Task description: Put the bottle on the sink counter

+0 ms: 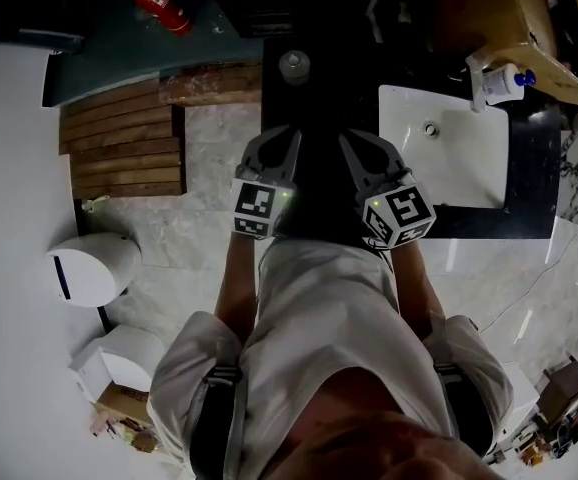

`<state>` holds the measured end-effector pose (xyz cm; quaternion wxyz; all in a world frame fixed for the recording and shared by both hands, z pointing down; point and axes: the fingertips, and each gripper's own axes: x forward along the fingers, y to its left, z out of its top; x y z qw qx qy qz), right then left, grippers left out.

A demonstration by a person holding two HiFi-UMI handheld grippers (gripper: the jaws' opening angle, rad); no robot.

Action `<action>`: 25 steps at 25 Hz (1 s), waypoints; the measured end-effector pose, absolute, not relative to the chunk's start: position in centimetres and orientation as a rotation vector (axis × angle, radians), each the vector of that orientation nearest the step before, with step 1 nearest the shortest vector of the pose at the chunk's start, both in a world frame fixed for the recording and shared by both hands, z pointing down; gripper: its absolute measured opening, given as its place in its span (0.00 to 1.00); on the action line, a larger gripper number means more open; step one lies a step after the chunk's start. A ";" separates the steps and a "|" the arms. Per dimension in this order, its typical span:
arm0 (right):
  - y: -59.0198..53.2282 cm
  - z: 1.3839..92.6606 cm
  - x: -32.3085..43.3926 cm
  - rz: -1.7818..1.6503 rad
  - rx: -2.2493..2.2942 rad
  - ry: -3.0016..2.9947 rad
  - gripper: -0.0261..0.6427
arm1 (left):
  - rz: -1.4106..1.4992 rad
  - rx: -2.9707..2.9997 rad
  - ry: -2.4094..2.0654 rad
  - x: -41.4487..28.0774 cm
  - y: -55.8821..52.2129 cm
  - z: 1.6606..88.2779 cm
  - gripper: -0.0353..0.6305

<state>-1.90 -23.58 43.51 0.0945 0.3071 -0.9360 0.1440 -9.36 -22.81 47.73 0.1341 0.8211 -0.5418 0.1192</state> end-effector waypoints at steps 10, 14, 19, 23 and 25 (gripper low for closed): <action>-21.9 36.7 -0.5 0.176 0.928 -2.885 0.03 | 0.183 2.556 -1.477 -6.0 -20.3 39.1 0.06; -20.7 36.9 0.1 0.205 0.920 -2.877 0.03 | 0.148 2.554 -1.483 -5.1 -19.3 38.5 0.06; -19.8 37.1 0.8 0.226 0.916 -2.863 0.03 | 0.137 2.534 -1.506 -4.8 -18.6 38.7 0.06; -19.4 36.8 1.2 0.214 0.911 -2.864 0.03 | 0.136 2.532 -1.525 -4.8 -18.4 38.2 0.06; -19.5 36.6 1.4 0.207 0.917 -2.864 0.03 | 0.138 2.533 -1.529 -4.9 -18.5 38.1 0.06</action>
